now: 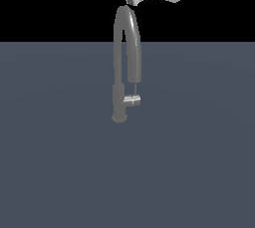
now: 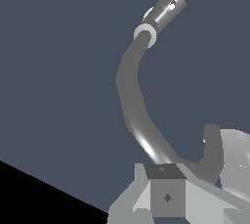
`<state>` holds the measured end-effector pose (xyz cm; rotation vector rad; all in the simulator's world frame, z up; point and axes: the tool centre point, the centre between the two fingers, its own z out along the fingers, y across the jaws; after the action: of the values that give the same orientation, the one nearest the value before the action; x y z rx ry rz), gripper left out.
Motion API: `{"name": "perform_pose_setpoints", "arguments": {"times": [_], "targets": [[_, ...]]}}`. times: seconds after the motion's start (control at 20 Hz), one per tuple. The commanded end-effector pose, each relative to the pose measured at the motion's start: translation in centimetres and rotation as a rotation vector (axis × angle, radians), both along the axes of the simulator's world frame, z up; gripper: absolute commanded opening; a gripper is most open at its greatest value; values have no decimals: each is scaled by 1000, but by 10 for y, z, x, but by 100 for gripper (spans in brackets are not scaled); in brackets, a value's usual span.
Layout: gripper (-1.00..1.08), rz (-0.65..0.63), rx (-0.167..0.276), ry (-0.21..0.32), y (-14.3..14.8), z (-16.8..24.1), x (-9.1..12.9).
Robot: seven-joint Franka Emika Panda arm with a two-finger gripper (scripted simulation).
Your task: Turn on the faucet by rotating a designated handle.
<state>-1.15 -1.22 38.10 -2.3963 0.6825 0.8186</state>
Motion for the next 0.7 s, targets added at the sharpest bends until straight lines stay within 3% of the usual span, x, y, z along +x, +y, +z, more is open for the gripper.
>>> {"name": "perform_pose_setpoints", "arguments": {"times": [0.0, 0.65], "targets": [[-100, -31, 34, 43, -3, -13, 11], [-100, -207, 222, 283, -15, -94, 57]]}}
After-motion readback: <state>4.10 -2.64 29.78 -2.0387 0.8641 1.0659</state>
